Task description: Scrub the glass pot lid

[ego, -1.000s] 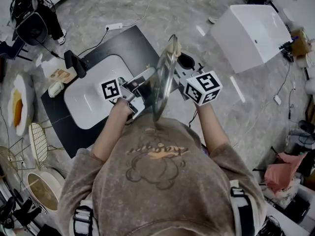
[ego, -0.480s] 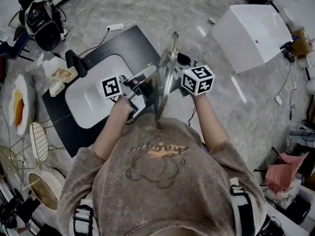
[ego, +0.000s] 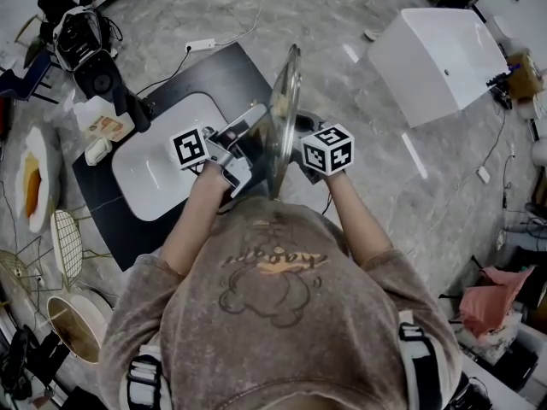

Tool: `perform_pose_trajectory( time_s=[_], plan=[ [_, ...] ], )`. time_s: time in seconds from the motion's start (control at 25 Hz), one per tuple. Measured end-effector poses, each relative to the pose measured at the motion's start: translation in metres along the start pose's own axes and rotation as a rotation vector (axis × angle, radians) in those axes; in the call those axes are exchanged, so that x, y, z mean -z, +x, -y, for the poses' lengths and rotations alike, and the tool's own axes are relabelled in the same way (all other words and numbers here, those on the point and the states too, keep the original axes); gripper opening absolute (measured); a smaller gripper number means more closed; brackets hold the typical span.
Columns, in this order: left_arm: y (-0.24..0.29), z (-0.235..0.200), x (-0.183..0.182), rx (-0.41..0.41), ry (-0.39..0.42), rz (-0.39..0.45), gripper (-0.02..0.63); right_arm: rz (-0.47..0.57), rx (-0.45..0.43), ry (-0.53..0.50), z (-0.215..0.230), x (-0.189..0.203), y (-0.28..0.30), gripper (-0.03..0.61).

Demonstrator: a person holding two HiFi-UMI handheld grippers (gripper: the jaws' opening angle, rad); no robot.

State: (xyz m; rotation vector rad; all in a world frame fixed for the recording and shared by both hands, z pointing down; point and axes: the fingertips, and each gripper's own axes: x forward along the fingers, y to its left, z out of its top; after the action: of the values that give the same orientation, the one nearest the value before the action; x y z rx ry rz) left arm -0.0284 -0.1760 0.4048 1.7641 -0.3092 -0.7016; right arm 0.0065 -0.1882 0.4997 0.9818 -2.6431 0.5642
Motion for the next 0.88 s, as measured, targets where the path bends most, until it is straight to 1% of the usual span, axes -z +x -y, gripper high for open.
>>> perform_pose_trajectory(
  time_s=[0.16,0.4,0.52,0.68,0.88],
  plan=[
    [0.001,-0.003,-0.013,-0.010,0.010,0.022,0.179,-0.040,-0.071,0.017,-0.019,0.015,0.003,0.057],
    [-0.003,-0.008,-0.027,-0.025,0.011,0.078,0.179,-0.091,-0.229,0.032,-0.058,0.032,-0.016,0.057],
    [-0.005,-0.013,-0.033,-0.040,0.016,0.095,0.179,-0.085,-0.284,0.051,-0.075,0.033,-0.029,0.057],
    [-0.007,-0.022,-0.040,-0.069,0.020,0.119,0.179,-0.086,-0.337,0.022,-0.097,0.028,-0.043,0.057],
    [-0.013,-0.031,-0.042,-0.093,0.022,0.123,0.179,-0.021,-0.400,0.055,-0.116,0.010,-0.064,0.057]
  ],
)
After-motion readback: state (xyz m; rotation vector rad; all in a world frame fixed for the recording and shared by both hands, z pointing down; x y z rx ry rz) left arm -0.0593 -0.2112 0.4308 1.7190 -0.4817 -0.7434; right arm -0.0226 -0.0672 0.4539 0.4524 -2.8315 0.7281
